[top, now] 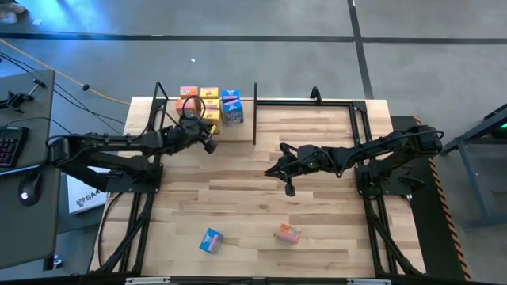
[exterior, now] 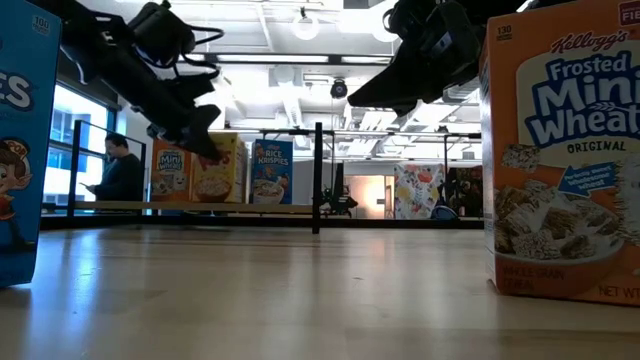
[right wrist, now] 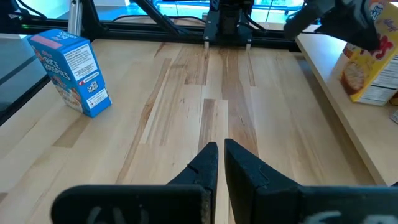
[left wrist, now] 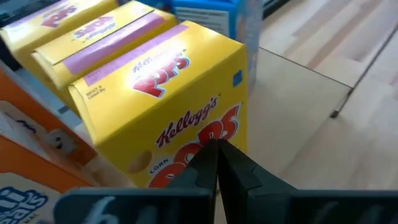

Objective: Stack cereal on shelf
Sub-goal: Put the yellow cereal box on the shelf aligned with the other yellow cereal box, then put the orange cereal box on the shelf aligned with the other orange cereal box

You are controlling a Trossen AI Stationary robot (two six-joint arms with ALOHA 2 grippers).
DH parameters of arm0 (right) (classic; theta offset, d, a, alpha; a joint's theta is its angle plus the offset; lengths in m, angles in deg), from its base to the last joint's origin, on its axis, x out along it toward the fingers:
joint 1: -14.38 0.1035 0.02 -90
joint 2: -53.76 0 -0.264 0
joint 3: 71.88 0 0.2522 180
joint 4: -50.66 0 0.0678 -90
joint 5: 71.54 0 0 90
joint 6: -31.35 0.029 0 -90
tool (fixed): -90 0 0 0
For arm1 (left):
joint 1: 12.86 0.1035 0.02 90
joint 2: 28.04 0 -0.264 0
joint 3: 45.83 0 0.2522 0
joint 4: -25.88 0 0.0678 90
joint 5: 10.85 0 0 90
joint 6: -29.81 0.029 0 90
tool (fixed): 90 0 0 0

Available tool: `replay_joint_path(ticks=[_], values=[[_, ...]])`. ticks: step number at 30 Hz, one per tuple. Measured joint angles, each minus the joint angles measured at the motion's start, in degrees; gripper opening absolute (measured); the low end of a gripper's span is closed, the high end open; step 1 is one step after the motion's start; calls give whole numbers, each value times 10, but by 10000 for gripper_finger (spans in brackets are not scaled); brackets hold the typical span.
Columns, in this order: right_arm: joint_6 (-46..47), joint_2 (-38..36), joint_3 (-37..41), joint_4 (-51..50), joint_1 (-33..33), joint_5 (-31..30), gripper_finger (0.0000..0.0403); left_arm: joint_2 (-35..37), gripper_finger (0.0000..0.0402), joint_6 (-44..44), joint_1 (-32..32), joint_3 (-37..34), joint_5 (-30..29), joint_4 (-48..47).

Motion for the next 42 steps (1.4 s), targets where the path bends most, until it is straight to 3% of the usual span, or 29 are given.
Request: replay_joint_path(ticks=[9, 14, 17, 21, 25, 30, 35, 38, 42], values=[[0, 0, 0, -6, 0, 0, 16, 8, 1, 11, 7, 0, 4, 5], [10, 0, 0, -6, 0, -11, 16, 24, 1, 16, -4, 0, 52, 7], [33, 0, -1, -11, 2, -46, 16, 34, 0, 34, -33, 0, 67, 26], [73, -1, -33, -103, 28, -108, 25, 34, 0, 66, -82, -14, 82, 85], [146, -1, -85, -241, 76, -125, 66, 34, 1, 62, -111, -41, 139, 160], [270, -1, -143, -380, 158, -161, 157, 34, 1, 9, -121, -43, 186, 152], [404, -1, -197, -485, 243, -215, 247, 34, 11, 11, -132, -43, 215, 152], [457, 0, -230, -510, 300, -249, 277, 34, 29, 10, -138, -43, 229, 142], [518, 13, -261, -519, 364, -293, 288, 34, 43, 10, -144, -43, 239, 123]])
